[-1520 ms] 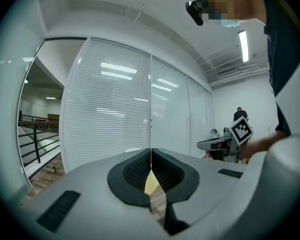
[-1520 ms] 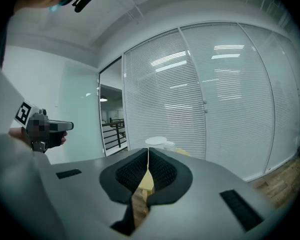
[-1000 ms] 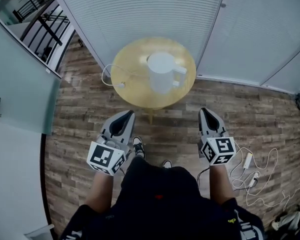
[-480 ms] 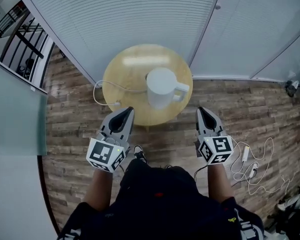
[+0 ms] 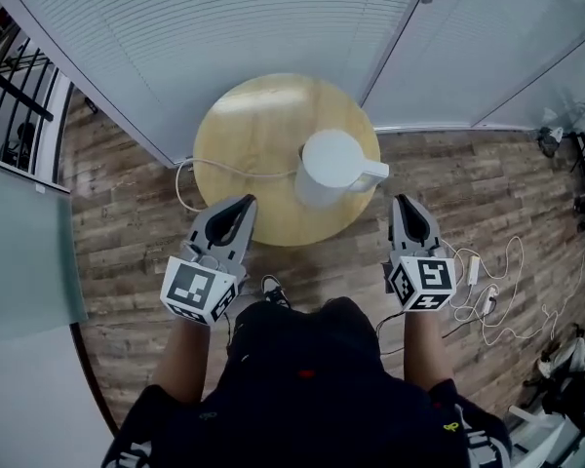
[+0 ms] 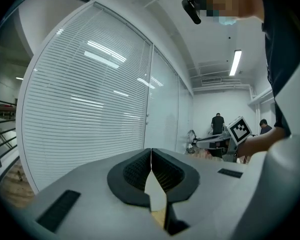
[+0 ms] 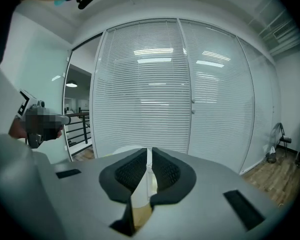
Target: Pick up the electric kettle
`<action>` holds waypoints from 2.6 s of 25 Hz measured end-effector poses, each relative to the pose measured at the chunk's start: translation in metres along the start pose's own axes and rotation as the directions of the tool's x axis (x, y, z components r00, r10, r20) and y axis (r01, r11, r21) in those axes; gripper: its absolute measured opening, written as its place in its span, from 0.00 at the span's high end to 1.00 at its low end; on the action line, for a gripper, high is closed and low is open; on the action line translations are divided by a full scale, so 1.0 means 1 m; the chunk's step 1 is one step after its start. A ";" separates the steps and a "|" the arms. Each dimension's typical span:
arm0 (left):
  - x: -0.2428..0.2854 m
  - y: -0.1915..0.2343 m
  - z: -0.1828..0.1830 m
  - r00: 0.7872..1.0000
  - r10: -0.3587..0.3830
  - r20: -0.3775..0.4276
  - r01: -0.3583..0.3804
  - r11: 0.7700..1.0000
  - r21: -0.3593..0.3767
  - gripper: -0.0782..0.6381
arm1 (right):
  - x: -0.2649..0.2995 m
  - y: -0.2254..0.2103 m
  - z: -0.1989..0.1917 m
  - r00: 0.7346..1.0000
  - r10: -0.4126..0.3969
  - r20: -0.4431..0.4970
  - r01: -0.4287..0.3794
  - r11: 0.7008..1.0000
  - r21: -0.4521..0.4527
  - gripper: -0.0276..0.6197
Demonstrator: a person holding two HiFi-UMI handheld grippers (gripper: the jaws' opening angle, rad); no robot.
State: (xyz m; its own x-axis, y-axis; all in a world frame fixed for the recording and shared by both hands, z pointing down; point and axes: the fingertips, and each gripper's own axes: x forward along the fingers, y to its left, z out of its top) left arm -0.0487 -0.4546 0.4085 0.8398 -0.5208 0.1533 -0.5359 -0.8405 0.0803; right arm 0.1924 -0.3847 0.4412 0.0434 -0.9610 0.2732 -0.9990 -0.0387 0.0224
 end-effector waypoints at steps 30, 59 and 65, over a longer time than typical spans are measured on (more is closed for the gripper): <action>0.016 -0.001 -0.089 0.953 0.147 -0.267 -0.165 0.985 -0.048 0.86 | 0.147 -0.055 -0.158 0.982 -0.155 -0.105 0.151 0.988 -0.042 0.69; 0.001 0.019 -0.091 0.943 0.217 -0.252 -0.261 0.953 -0.156 0.86 | 0.199 -0.062 -0.129 0.977 -0.205 -0.060 0.205 0.979 -0.006 0.90; -0.004 0.023 -0.094 0.945 0.211 -0.250 -0.262 0.947 -0.188 0.86 | 0.208 -0.054 -0.118 0.973 -0.206 -0.102 0.207 0.978 0.007 0.90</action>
State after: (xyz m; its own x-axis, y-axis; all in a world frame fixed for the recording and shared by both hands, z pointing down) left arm -0.0726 -0.4578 0.5026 0.6586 -0.6325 0.4077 -0.7433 -0.6312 0.2214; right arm 0.2568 -0.5500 0.6098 0.2487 -0.8996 0.3591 -0.9684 -0.2390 0.0718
